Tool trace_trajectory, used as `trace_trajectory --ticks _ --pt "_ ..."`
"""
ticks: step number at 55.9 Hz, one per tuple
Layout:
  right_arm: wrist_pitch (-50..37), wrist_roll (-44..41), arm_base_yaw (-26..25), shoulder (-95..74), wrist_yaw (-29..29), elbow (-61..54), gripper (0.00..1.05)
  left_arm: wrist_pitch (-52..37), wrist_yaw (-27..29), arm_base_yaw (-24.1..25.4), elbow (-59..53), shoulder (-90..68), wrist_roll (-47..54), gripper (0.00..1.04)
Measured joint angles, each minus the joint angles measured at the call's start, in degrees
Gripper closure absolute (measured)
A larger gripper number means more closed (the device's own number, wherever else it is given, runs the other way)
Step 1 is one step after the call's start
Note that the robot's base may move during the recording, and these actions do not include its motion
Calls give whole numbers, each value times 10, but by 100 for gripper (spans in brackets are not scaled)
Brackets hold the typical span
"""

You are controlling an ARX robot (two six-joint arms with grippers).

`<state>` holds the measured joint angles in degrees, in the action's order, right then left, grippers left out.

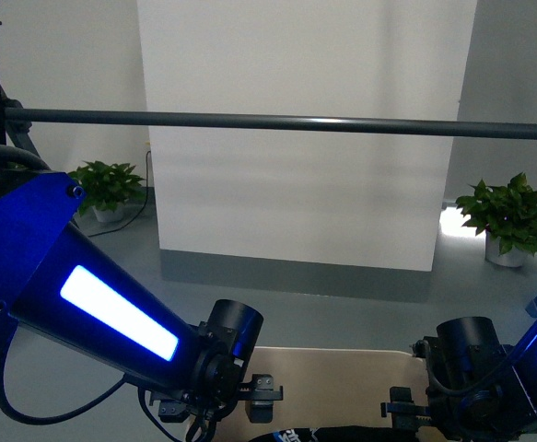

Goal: Move hamper under clothes hanger

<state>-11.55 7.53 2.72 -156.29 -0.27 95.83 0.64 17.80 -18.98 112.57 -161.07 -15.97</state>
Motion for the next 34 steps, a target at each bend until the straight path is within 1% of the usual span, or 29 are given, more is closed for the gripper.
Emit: trace_trajectory --ticks 6,9,12,16,34 --pt "-7 0 0 0 -3 -1 17 -11 6 -1 0 0 3 5" --pt "-13 0 -1 1 -4 -3 10 -17 8 -2 -1 2 6 6" --pt "-16 0 -2 1 -7 -5 6 -23 10 -2 -5 4 9 7" --pt "-23 -2 -6 5 -12 -11 8 -33 16 -3 -14 14 15 7" --pt "-74 -22 -23 99 -23 -66 8 -92 20 -14 -75 115 45 7"
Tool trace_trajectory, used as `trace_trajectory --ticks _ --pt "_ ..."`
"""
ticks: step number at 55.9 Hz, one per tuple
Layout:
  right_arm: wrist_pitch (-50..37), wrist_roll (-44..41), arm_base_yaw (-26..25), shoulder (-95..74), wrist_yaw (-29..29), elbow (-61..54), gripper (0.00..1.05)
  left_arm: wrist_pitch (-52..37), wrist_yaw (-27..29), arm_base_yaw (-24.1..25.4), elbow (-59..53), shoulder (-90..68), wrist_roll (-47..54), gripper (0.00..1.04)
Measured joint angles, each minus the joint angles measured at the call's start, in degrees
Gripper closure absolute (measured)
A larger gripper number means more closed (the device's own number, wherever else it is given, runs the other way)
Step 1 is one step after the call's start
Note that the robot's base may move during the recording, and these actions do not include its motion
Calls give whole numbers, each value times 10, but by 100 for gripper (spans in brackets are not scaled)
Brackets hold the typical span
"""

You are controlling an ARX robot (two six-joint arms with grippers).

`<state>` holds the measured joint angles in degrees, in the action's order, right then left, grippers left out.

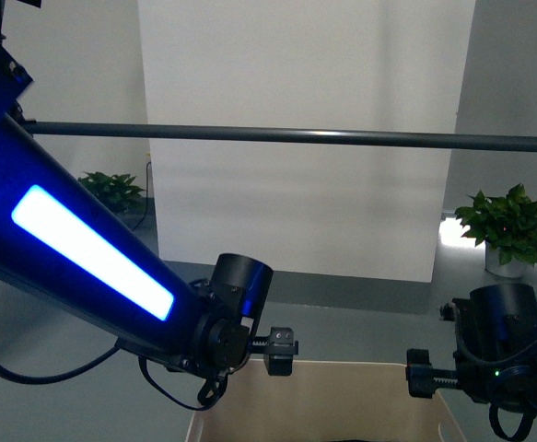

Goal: Move hamper under clothes hanger

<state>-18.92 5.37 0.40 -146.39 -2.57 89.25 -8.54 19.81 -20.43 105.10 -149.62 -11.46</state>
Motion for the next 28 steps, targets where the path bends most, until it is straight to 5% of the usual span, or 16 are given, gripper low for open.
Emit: trace_trajectory --ticks 28 --pt "-91 -30 0 197 -25 -114 8 -135 -1 -6 -143 179 35 7"
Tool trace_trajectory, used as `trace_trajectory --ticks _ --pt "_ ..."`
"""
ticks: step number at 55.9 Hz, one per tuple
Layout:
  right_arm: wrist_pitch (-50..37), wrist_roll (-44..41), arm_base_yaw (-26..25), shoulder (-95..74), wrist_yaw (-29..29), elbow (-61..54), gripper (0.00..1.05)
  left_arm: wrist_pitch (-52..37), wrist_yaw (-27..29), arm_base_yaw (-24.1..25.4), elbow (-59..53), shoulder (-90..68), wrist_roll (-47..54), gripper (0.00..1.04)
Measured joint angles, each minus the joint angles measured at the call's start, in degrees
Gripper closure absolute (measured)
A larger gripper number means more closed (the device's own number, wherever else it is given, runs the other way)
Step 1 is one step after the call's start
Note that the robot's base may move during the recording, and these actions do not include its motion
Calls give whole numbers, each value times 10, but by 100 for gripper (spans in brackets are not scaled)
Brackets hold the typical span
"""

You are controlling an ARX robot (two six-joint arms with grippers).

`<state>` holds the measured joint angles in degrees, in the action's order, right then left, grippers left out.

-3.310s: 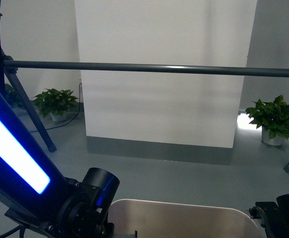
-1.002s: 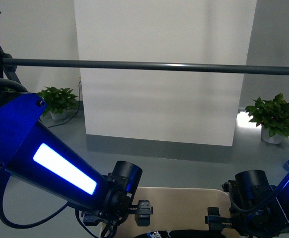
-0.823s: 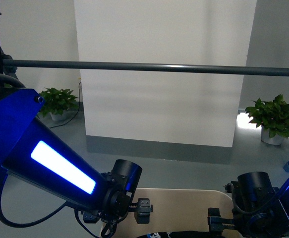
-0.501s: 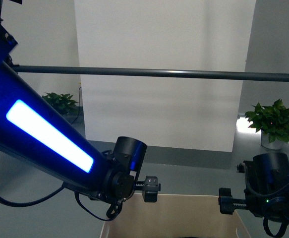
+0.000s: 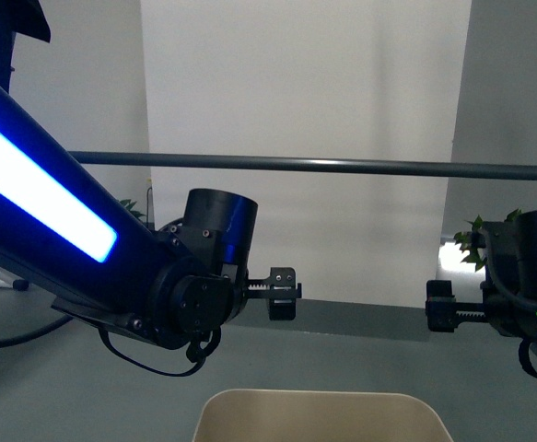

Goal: Move hamper under clothes hanger

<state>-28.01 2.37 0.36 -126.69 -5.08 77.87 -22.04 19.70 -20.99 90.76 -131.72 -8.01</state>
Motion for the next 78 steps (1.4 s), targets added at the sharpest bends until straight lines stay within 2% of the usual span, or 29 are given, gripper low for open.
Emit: trace_trajectory --ticks 10,14,17,21,25,31,42,47,58,72,75,78 --pt "-49 4 4 84 2 -62 8 -72 -2 -8 -65 77 15 7" --pt "-64 4 5 91 11 -67 9 -190 -2 -3 -133 106 48 21" --pt "-163 -9 2 94 46 -110 19 -261 -14 6 -212 141 58 32" --pt "-261 -16 0 121 50 -195 33 -318 -31 29 -315 197 67 46" --pt "-294 -18 -1 150 50 -247 42 -341 -39 46 -372 233 69 55" --pt "-336 -21 -3 226 49 -348 63 -378 -60 78 -489 307 70 77" --pt "-386 -22 -3 278 50 -458 90 -402 -93 97 -598 380 71 103" --pt "-391 -23 -3 310 50 -508 103 -410 -103 110 -644 417 71 101" --pt "-391 -24 -3 417 50 -607 103 -444 -129 141 -754 489 71 101" --pt "-344 -24 -3 546 50 -691 103 -392 -155 166 -830 620 71 101" --pt "-327 -24 -3 578 50 -706 103 -371 -186 184 -845 653 72 101" --pt "-307 -24 -3 610 50 -719 103 -350 -193 202 -856 687 73 101"
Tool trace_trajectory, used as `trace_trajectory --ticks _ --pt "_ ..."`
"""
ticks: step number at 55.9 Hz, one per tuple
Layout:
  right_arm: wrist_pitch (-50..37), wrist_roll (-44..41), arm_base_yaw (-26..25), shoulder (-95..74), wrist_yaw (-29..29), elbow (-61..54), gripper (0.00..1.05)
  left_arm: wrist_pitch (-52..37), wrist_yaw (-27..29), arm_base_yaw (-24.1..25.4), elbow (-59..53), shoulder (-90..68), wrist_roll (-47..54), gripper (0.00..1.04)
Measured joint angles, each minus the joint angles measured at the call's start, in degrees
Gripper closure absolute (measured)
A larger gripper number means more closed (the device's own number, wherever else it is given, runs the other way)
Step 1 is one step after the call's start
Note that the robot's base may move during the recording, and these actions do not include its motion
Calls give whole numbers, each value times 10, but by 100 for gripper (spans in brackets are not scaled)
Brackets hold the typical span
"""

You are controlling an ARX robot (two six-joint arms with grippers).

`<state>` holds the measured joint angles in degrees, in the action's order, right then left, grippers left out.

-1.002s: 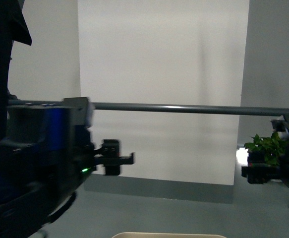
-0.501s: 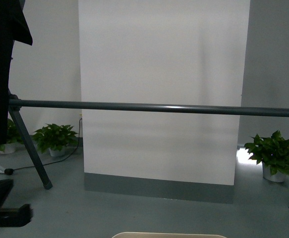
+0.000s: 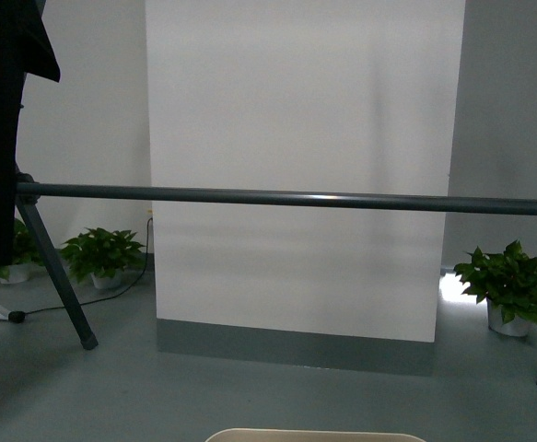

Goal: Move hamper under clothes hanger

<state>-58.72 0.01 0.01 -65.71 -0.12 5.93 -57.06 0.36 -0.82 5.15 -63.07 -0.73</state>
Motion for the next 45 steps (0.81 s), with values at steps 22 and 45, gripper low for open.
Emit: trace_trajectory --ticks 22,45 --pt "148 0 0 197 0 -47 103 152 -4 7 -40 196 2 101" --pt "290 0 0 356 0 -56 103 291 -4 7 -41 349 2 101"
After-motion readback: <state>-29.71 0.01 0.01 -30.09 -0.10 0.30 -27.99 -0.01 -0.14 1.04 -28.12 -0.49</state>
